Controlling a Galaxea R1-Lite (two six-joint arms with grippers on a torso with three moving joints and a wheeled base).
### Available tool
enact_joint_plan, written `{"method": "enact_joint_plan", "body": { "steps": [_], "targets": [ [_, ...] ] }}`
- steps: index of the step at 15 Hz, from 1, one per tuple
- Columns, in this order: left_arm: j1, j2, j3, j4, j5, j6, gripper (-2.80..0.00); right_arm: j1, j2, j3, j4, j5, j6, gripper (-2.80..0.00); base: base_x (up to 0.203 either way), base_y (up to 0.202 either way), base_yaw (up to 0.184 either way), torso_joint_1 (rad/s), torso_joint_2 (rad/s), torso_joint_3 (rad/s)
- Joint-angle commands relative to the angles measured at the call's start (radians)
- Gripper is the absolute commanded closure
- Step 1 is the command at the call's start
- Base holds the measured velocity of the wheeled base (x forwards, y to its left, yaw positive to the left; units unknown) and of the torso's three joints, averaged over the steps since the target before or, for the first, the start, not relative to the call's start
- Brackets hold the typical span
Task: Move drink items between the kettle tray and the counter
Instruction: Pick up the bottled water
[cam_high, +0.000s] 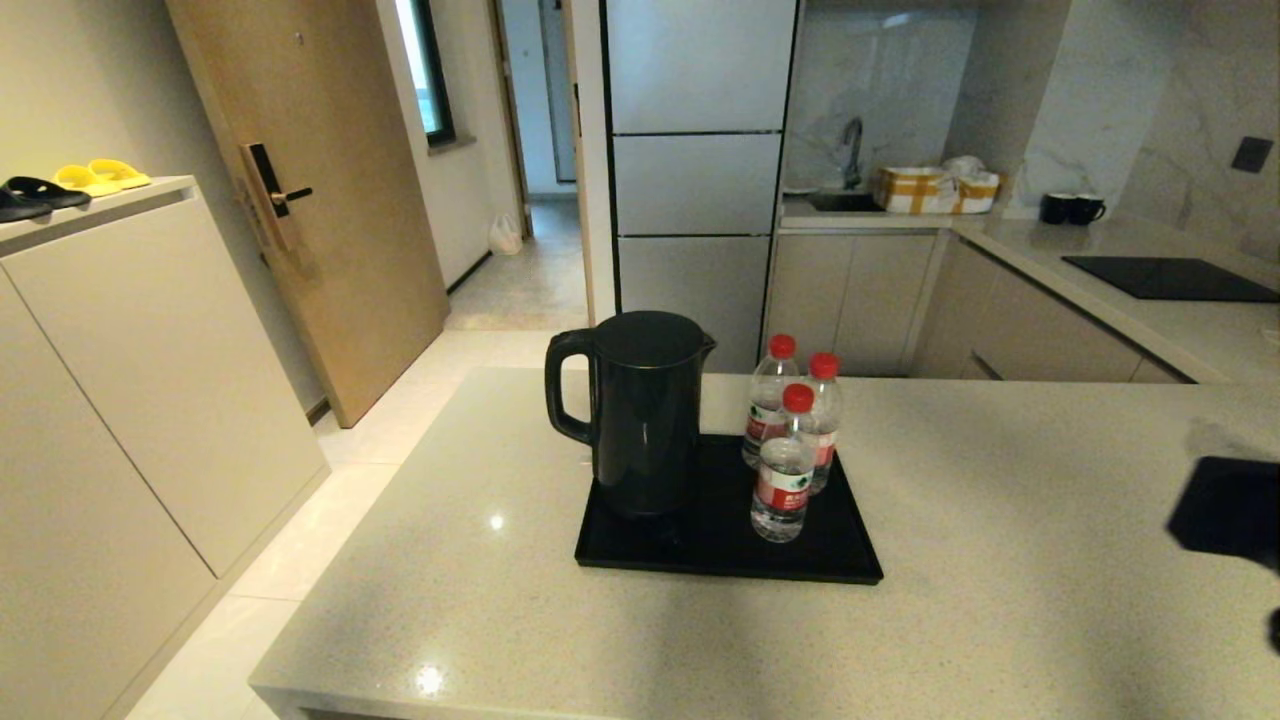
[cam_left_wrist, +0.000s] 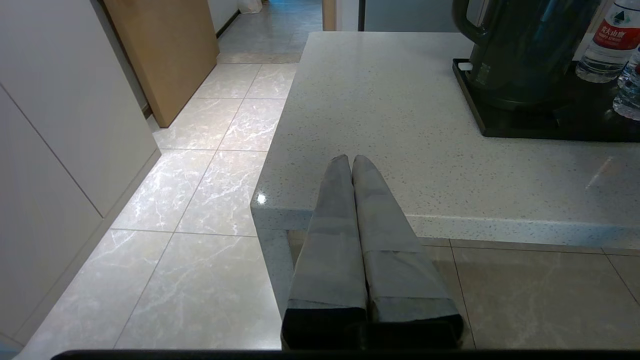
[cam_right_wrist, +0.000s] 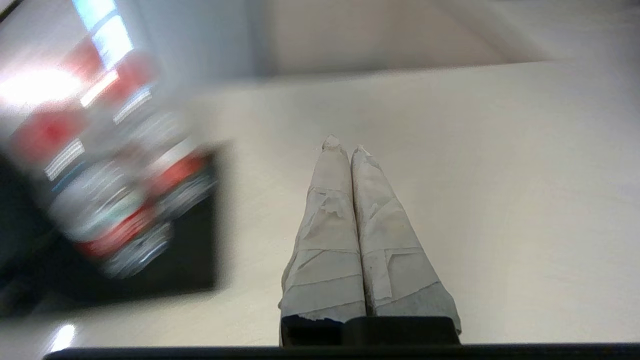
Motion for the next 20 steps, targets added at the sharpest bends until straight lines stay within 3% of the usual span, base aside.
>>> {"method": "enact_joint_plan", "body": {
  "steps": [1, 3, 6, 7, 9, 11, 12, 14, 15, 17, 18, 20],
  "targets": [
    [0.000, -0.002, 0.000, 0.000, 0.000, 0.000, 0.00, -0.139, -0.483, -0.106, 0.491, -0.052, -0.020, 0.00, 0.000, 0.000, 0.000, 0.000, 0.00, 0.000],
    [0.000, 0.000, -0.001, 0.000, 0.000, 0.000, 0.00, -0.276, -0.746, -0.170, 0.750, -0.078, -0.067, 0.00, 0.000, 0.000, 0.000, 0.000, 0.00, 0.000],
    [0.000, -0.001, 0.000, 0.001, 0.000, 0.000, 0.00, -0.394, -1.052, -0.220, 1.032, -0.090, -0.142, 0.00, 0.000, 0.000, 0.000, 0.000, 0.00, 0.000],
    [0.000, 0.000, 0.000, 0.001, 0.000, 0.000, 0.00, -0.423, -1.093, -0.198, 1.082, -0.034, -0.145, 0.00, 0.000, 0.000, 0.000, 0.000, 0.00, 0.000],
    [0.000, -0.002, -0.001, 0.001, 0.000, 0.000, 0.00, -0.443, -1.100, -0.039, 0.971, 0.235, -0.150, 0.00, 0.000, 0.000, 0.000, 0.000, 0.00, 0.000],
    [0.000, 0.000, 0.000, 0.000, 0.000, 0.000, 0.00, -0.451, -1.098, 0.195, 0.716, 0.550, -0.228, 0.00, 0.000, 0.000, 0.000, 0.000, 0.00, 0.000],
    [0.000, 0.000, 0.000, 0.000, 0.000, 0.000, 0.00, -0.453, -1.098, 0.295, 0.629, 0.664, -0.275, 0.00, 0.000, 0.000, 0.000, 0.000, 0.00, 0.000],
    [0.000, 0.000, 0.000, 0.001, 0.000, 0.000, 0.00, -0.456, -1.097, 0.395, 0.591, 0.765, -0.289, 0.00, 0.000, 0.000, 0.000, 0.000, 0.00, 0.000],
    [0.000, -0.001, 0.000, 0.001, 0.000, 0.000, 0.00, -0.457, -1.097, 0.384, 0.587, 0.795, -0.218, 0.00, 0.000, 0.000, 0.000, 0.000, 0.00, 0.000],
    [0.000, -0.001, -0.001, 0.000, 0.000, 0.000, 0.00, -0.458, -1.098, 0.365, 0.585, 0.789, 0.026, 0.00, 0.000, 0.000, 0.000, 0.000, 0.00, 0.000],
    [0.000, -0.001, -0.001, 0.000, 0.000, 0.000, 0.00, -0.458, -1.098, 0.359, 0.587, 0.775, 0.057, 0.00, 0.000, 0.000, 0.000, 0.000, 0.00, 0.000],
    [0.000, 0.000, -0.001, 0.000, 0.000, 0.000, 0.00, -0.458, -1.097, 0.367, 0.602, 0.778, -0.056, 0.00, 0.000, 0.000, 0.000, 0.000, 0.00, 0.000]
  ]
}}
